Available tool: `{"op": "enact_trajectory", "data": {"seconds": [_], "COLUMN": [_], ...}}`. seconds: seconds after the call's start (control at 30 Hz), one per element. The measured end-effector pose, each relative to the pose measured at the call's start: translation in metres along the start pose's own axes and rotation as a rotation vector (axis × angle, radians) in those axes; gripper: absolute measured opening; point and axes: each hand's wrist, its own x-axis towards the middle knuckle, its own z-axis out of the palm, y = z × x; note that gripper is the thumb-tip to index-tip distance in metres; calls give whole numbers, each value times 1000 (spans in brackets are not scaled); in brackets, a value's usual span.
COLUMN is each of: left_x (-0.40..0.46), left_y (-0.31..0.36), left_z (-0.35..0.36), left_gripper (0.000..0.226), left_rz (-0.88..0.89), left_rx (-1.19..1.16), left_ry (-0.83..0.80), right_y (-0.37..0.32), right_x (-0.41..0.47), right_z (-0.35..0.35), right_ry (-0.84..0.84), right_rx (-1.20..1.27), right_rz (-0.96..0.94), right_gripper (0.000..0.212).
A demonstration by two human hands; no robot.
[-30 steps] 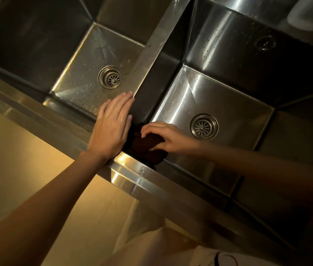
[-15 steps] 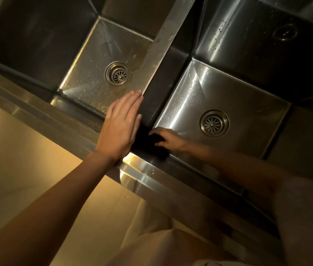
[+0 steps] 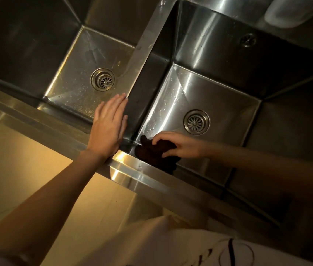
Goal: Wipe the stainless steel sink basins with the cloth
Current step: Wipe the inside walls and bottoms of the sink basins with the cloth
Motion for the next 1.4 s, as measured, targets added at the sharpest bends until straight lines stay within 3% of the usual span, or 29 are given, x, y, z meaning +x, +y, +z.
{"op": "enact_trajectory", "data": {"seconds": [0.13,0.27,0.43,0.6,0.8,1.13,1.27,1.4], "left_x": [-3,-15,-39,-55,-59,-55,-55,-56], "left_y": [2,6,18,20,29,37,38,40], "left_z": [-3,-13,-17,-13,-5,1,2,2], "left_gripper": [45,40,36,33,34,35,34,35], "left_rz": [16,118,170,180,159,128,113,93], "left_rx": [101,121,107,110,89,31,29,46], "left_ry": [-36,3,19,31,24,103,110,85], "right_y": [-23,15,87,118,88,-19,-4,35], "right_x": [-21,-3,28,44,18,-47,-16,35], "right_z": [-7,11,43,65,41,-9,4,26], "right_ry": [44,10,-68,-44,-49,26,7,-28], "right_rx": [-56,56,-150,-347,-189,-45,-27,-100], "right_rz": [-172,35,346,477,394,8,13,166], "right_gripper": [40,41,44,47,44,38,42,46]}}
